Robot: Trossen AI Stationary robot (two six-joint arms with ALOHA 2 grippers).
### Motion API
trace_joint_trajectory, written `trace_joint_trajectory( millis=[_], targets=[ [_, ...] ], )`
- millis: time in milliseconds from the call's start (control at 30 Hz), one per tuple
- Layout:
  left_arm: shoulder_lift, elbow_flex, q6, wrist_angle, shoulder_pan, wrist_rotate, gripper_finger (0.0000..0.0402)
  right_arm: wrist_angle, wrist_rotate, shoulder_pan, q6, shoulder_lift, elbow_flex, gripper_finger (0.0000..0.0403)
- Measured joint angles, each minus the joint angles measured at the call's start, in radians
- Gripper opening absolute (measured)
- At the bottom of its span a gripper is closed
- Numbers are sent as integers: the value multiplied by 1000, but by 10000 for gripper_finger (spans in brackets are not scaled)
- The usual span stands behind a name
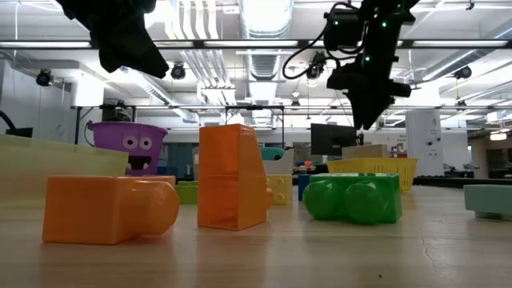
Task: Pick & Place Toys
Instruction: Put the orange deck of cards into the yellow bin
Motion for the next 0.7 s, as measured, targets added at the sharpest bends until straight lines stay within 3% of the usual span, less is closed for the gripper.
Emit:
trace_joint_trajectory(
  millis=[100,133,700],
  targets=[
    [0,0,0,0,0,0,101,-3,-4,-13,-24,7,-3,28],
    [0,0,0,0,0,0,101,-5,-4,-19,-25,12,-5,21],
    [0,0,0,-1,0,0,101,-49,-8,-53,-69,94,-14,8]
  ],
)
